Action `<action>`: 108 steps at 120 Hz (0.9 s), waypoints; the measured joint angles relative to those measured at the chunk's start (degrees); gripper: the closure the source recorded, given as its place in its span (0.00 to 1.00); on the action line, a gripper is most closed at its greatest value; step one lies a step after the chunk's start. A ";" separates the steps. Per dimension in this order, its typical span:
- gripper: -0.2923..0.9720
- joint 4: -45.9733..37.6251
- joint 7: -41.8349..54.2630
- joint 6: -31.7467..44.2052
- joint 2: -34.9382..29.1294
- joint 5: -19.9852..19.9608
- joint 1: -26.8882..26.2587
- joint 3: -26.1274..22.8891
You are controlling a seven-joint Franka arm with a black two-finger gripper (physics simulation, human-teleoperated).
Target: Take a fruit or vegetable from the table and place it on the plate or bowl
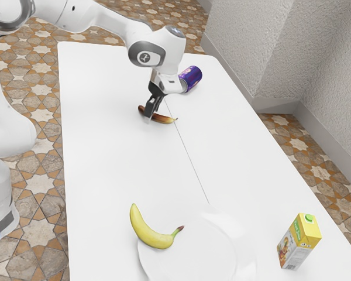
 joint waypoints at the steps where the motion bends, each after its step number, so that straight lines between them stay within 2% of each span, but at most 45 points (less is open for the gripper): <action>1: 0.23 0.00 -0.01 0.00 0.00 0.02 -0.02 0.01; 19: 0.26 0.01 -0.17 0.03 0.00 0.17 -0.16 0.08; 52: 0.43 0.26 -0.24 -0.15 0.00 -0.02 0.58 0.09; 77: 0.48 0.27 -0.32 -0.15 0.00 0.15 -0.08 0.36; 96: 0.51 0.74 -0.41 -0.12 0.08 0.55 -3.71 3.41; 108: 0.60 0.85 -0.46 -0.13 0.08 0.62 -3.84 3.69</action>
